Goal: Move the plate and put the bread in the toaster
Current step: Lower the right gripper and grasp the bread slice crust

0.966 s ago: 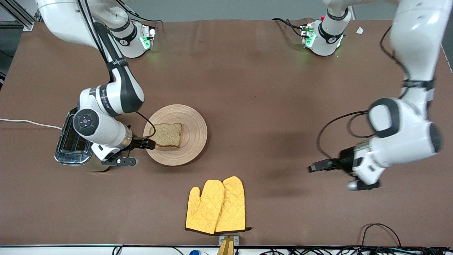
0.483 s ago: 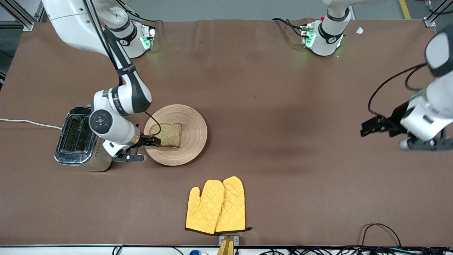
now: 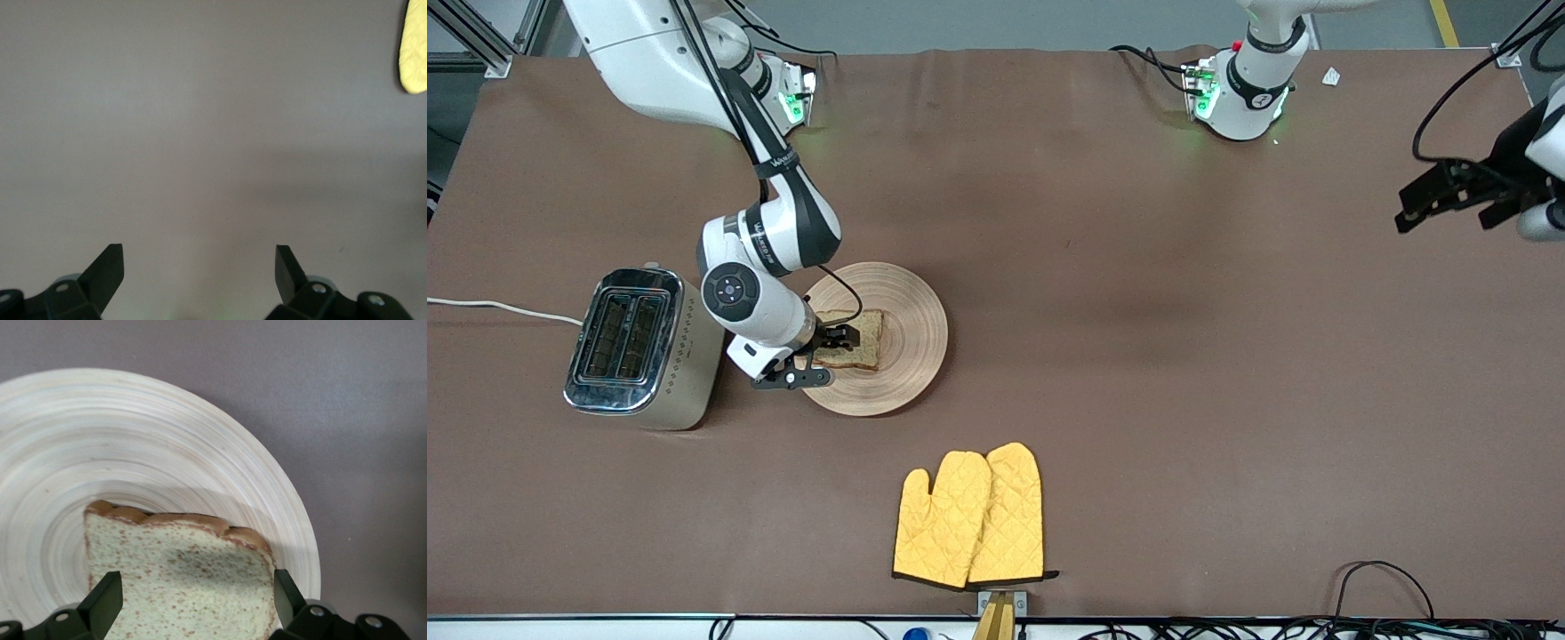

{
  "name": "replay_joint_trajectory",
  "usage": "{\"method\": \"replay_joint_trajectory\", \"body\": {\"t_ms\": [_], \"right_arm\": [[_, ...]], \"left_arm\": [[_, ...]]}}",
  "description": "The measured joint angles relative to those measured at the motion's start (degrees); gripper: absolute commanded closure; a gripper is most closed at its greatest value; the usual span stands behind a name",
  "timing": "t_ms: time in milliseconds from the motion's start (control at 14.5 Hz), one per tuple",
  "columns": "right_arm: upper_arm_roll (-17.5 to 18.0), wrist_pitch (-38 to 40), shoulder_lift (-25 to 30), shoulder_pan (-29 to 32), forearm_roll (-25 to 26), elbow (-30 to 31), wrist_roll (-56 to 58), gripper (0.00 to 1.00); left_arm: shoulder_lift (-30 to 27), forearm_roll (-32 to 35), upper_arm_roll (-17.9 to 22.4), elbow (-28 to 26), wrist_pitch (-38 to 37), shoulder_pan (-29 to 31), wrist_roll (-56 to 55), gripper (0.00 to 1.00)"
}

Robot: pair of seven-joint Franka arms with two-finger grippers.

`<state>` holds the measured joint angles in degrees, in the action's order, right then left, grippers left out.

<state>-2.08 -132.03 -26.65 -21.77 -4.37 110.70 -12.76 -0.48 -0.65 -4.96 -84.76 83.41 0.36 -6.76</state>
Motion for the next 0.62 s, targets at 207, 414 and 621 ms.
{"method": "replay_joint_trajectory", "body": {"t_ms": [207, 414, 621], "right_arm": [[-0.8, 0.0, 0.0, 0.4, 0.0, 1.1, 2.2, 0.01], [-0.9, -0.1, 0.1, 0.5, 0.1, 1.8, 2.9, 0.11], [-1.0, -0.1, 0.1, 0.6, 0.1, 1.8, 3.0, 0.27]], "left_arm": [[-1.7, 0.0, 0.3, -1.7, -1.5, 0.2, 0.0, 0.0], [-2.0, 0.0, 0.0, -2.8, -0.5, 0.4, -0.2, 0.0], [-2.0, 0.0, -1.0, -4.4, 2.4, 0.3, -0.4, 0.0]]}}
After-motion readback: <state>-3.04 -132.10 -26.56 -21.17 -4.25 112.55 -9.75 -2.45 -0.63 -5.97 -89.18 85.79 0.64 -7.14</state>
